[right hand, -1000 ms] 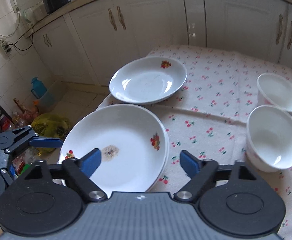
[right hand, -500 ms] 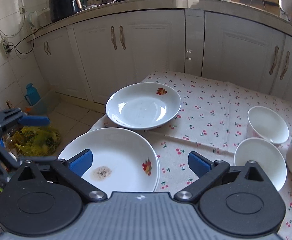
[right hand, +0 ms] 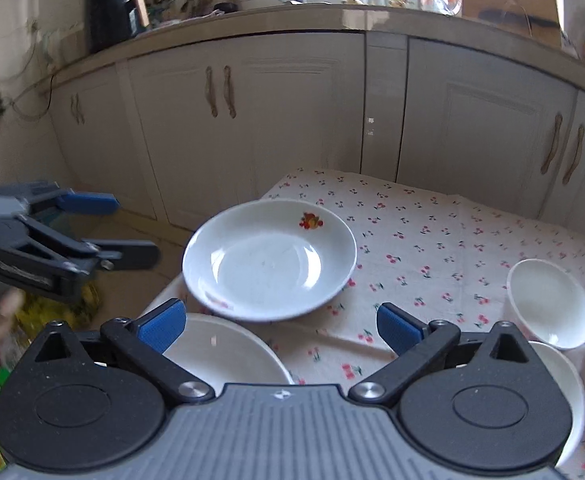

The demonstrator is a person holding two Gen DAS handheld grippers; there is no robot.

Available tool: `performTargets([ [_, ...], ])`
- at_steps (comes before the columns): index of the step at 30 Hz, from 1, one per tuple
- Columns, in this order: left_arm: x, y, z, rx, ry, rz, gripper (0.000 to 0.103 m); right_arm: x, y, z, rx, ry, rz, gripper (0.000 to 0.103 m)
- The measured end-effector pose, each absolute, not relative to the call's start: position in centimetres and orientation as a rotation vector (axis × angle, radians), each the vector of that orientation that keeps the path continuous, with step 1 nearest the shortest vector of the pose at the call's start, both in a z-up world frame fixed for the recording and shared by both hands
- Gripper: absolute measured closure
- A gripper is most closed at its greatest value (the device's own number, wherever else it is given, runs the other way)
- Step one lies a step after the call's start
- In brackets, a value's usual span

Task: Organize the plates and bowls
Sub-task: 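Withdraw the right gripper from the stacked plates, then move the open left gripper toward a white fruit-decal plate's rim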

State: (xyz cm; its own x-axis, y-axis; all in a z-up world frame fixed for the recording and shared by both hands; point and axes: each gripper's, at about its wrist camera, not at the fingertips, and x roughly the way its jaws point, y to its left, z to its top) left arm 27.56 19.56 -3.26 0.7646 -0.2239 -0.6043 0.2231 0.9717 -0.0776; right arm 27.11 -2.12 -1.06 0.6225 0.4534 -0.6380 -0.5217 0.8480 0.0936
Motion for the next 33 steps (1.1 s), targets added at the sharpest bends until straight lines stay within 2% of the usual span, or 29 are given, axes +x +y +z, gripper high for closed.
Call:
performTargets([
  [9, 33.3, 20.7, -6.2, -0.036, 0.742, -0.244, 0.001, 31.6, -1.1, -2.6, -0.002, 0.775, 0.535, 0.001],
  [18, 36.5, 20.6, -6.9, -0.031, 0.772, -0.274, 0.001, 33.2, -1.1, -4.4, -0.070, 0.850, 0.566, 0.016],
  [28, 38.7, 20.9, -7.4, -0.031, 0.804, -0.300, 0.001, 34.0, -2.4, -3.0, -0.385, 0.855, 0.666, 0.017],
  [33, 39.3, 20.8, -7.9, -0.036, 0.837, -0.323, 0.001, 36.2, -2.5, -3.4, -0.440, 0.896, 0.756, 0.017],
])
